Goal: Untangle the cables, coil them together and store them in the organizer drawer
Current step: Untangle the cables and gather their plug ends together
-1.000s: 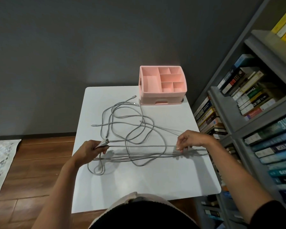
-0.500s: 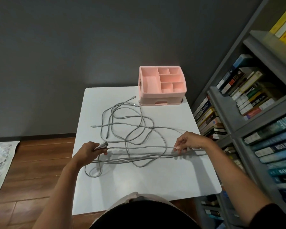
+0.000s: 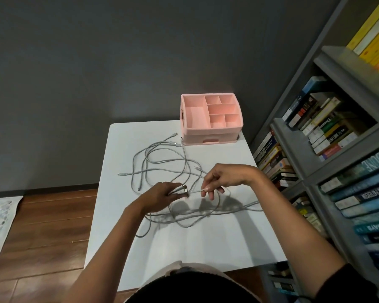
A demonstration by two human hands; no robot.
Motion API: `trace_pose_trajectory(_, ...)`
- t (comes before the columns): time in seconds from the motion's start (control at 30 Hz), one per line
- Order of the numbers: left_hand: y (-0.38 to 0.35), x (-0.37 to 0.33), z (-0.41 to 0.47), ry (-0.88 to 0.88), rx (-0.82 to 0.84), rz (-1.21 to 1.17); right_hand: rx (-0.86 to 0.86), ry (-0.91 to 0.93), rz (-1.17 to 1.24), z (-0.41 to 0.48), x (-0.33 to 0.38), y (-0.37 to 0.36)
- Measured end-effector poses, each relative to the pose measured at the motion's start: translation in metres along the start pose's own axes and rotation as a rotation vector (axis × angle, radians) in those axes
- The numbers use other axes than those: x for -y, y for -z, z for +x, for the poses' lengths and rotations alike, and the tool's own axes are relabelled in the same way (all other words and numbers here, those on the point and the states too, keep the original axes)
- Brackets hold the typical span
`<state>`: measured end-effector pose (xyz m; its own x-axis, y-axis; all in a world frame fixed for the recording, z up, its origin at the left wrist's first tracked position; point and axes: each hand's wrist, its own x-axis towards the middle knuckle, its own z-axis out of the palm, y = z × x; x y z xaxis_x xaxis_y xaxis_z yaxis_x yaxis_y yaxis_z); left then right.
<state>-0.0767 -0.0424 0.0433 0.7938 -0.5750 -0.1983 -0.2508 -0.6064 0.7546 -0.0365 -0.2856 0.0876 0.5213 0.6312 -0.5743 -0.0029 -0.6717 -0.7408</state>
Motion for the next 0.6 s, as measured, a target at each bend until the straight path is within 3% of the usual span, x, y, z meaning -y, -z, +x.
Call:
trace_pose_trajectory(0.17,0.013,0.020,-0.012,-0.005,-0.097,0.051,0.011,-0.092,-0.010,-0.015,-0.028,0.012)
trace_pose_trajectory(0.6,0.028,0.044,-0.037,0.069,-0.212,-0.017,-0.377,-0.179,0.285,-0.055,-0.097,0.008)
